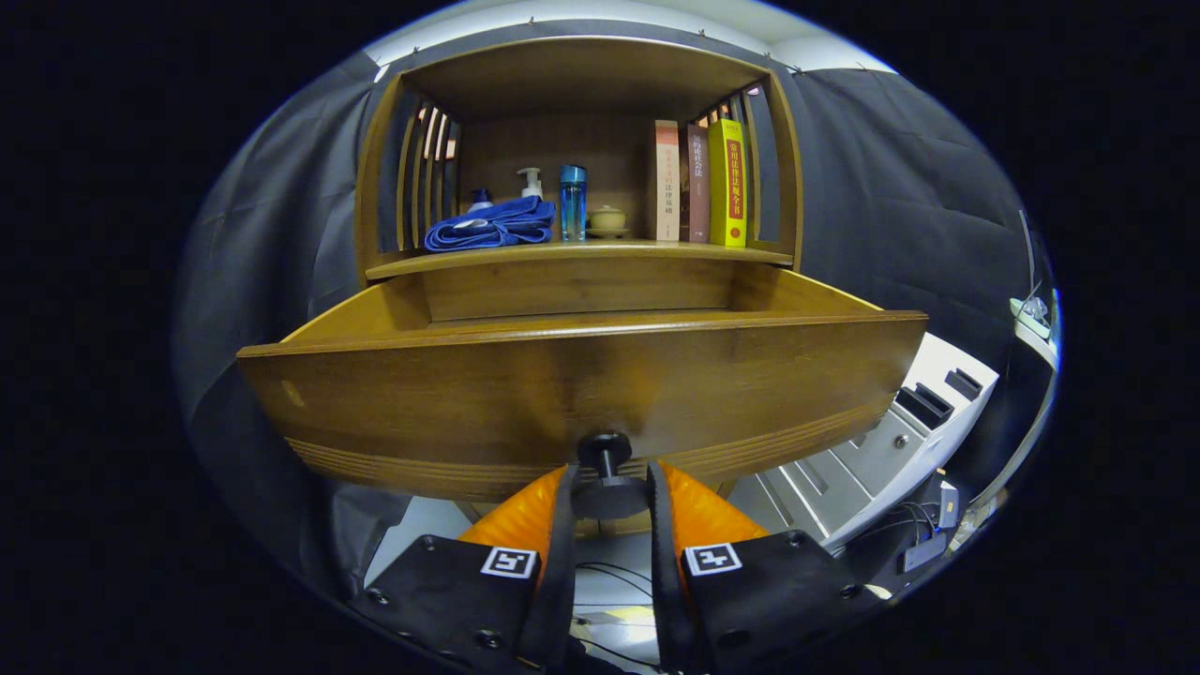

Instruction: Pull open the drawer, take out the items inside it, and place them on the countertop above the cabinet.

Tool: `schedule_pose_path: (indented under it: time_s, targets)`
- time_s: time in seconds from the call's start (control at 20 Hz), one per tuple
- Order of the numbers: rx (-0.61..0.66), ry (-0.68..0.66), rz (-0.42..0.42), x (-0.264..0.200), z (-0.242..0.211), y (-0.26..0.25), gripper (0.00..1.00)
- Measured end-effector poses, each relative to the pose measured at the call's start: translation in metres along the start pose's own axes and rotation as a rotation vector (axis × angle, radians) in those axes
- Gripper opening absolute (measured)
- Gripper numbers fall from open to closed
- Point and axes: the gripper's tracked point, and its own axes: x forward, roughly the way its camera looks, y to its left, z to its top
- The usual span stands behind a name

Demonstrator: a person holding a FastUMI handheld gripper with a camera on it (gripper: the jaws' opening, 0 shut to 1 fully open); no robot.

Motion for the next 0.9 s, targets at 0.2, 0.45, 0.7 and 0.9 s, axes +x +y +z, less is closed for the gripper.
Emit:
schedule_pose_path:
  time_s: [0.2, 0.45, 0.7, 0.9]
  targets:
    - [0.033, 0.005, -0.045, -0.008, 0.002, -0.008, 0.61]
    - [-0.018, -0.075, -0.033, -0.027, 0.056, -0.004, 0.96]
    - [-0.034, -0.128, -0.018, -0.038, 0.11, 0.008, 1.0]
    - [-0.018, -0.133, 0.003, -0.026, 0.14, 0.019, 0.99]
